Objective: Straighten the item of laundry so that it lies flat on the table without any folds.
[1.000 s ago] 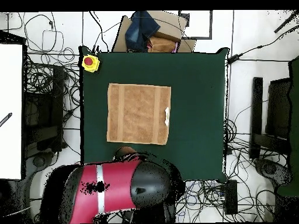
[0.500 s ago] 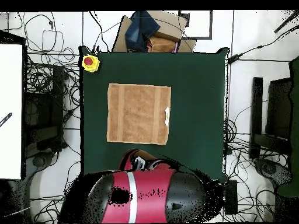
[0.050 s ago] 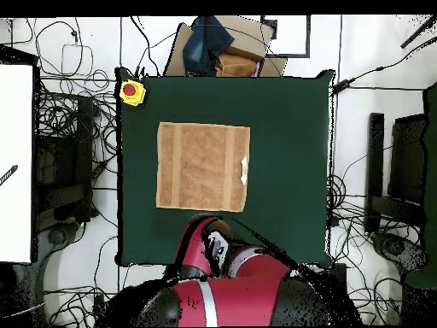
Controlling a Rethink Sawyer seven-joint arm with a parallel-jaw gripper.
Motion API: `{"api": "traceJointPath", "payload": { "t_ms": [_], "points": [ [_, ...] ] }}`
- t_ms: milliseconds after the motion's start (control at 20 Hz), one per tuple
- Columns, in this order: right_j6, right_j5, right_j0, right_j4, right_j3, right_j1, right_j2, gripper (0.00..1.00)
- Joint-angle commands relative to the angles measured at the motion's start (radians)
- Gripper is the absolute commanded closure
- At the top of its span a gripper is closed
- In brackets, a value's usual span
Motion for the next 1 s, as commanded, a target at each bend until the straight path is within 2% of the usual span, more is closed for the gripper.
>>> {"api": "traceJointPath", "payload": {
  "t_ms": [50, 200, 300, 500, 550, 1000],
  "points": [
    [-0.041, -0.046, -0.013, 0.034, -0.085, -0.027, 0.036, 0.00],
    [-0.035, -0.064, -0.047, 0.069, -0.091, -0.026, 0.056, 0.00],
    [-0.071, -0.065, -0.083, 0.093, -0.093, -0.009, 0.081, 0.00],
    [-0.059, -0.037, -0.074, 0.121, -0.099, -0.009, 0.070, 0.00],
    [-0.060, -0.038, -0.073, 0.126, -0.100, -0.008, 0.068, 1.00],
    [-0.005, -0.060, -0.036, 0.100, -0.117, -0.014, 0.039, 1.00]
  ]
}}
